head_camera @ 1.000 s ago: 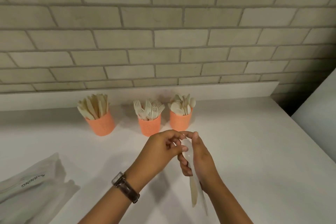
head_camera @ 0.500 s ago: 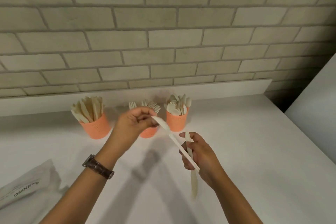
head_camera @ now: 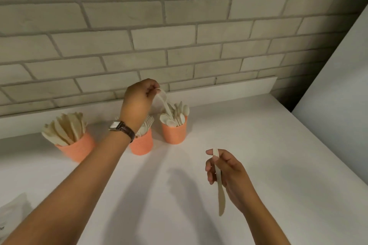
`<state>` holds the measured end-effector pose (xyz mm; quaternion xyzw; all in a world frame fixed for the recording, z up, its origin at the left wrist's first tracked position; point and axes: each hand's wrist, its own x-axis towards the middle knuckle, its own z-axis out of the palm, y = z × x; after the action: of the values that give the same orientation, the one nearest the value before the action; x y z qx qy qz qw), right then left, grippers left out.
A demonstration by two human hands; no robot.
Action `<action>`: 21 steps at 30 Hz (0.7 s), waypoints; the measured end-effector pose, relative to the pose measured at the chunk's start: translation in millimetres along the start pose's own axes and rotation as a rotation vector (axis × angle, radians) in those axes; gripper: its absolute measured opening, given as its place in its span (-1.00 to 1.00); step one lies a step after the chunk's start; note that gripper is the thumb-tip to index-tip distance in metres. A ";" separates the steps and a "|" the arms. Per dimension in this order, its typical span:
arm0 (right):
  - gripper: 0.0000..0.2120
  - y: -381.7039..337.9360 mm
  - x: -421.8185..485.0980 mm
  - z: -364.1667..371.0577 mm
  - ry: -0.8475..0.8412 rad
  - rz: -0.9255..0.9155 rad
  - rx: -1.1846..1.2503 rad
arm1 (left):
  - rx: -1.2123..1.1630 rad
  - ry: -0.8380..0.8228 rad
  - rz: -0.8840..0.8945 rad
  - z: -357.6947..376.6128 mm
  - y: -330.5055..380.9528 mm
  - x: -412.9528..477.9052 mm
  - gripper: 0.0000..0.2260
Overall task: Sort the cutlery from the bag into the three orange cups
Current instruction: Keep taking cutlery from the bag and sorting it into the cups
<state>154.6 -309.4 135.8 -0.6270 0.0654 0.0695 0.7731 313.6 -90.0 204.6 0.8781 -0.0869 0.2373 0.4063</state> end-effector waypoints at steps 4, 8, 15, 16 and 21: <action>-0.79 4.4 6.7 -3.3 0.000 -0.014 -0.043 | 0.204 -0.158 -0.035 31.6 -14.4 -12.5 -0.90; -0.79 2.4 10.5 -2.0 0.027 -0.059 -0.125 | 0.515 -0.238 0.031 51.4 -31.2 -19.5 -0.86; -0.63 -1.0 19.0 7.7 -0.037 0.071 0.012 | 0.503 -0.275 -0.020 36.7 -28.5 -25.0 -0.78; -0.65 -2.0 17.8 11.8 -0.053 0.054 -0.037 | 0.409 -0.246 -0.019 26.9 -25.9 -32.6 -0.75; -0.74 -3.5 10.3 44.3 -0.178 0.049 -0.034 | -0.010 -0.154 -0.172 -41.2 -18.6 -95.1 -0.73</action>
<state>166.1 -266.5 146.3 -0.6296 0.0106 0.1446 0.7633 222.8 -50.6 168.7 0.8960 -0.0433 0.1329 0.4216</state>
